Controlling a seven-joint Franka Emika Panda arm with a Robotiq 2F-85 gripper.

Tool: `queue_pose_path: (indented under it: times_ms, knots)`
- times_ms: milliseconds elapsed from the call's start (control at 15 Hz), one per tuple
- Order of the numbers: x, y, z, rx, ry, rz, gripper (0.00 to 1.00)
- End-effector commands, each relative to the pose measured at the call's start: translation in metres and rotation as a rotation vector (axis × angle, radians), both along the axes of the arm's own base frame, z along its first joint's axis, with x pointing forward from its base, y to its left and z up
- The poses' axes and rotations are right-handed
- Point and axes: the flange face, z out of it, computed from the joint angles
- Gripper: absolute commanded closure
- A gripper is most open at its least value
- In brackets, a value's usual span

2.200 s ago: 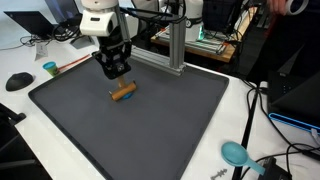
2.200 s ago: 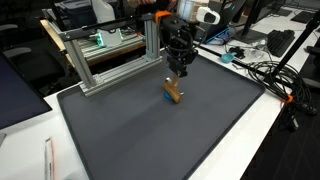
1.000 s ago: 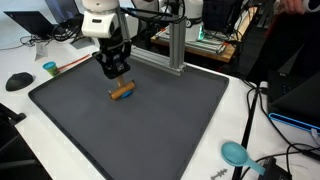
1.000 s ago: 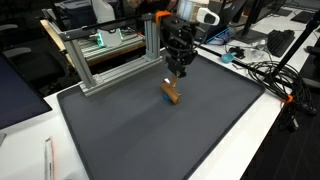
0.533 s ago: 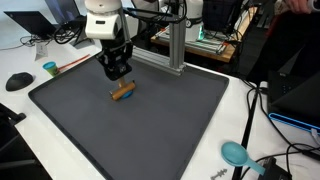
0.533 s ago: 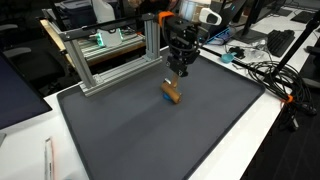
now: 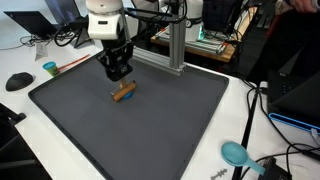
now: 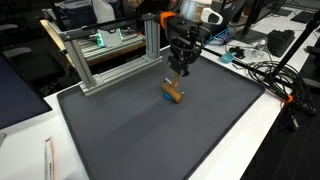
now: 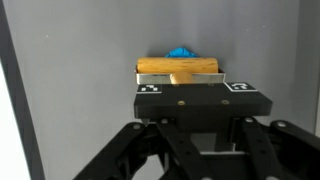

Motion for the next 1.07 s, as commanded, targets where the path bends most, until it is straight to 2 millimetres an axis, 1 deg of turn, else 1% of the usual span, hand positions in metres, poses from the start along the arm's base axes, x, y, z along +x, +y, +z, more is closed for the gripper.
queue_pose_path:
  times_ms: [0, 400, 800, 933, 1000]
  knots:
    - [-0.0049, 0.0130, -0.0455, 0.075, 0.075, 0.026, 0.78]
    - [-0.0047, 0.0163, -0.0419, 0.142, 0.074, 0.095, 0.78]
    - [-0.0050, 0.0101, -0.0403, 0.242, 0.082, 0.164, 0.78]
    - [-0.0056, 0.0158, -0.0445, 0.281, 0.089, 0.163, 0.78]
    - [-0.0057, 0.0172, -0.0427, 0.290, 0.088, 0.158, 0.78]
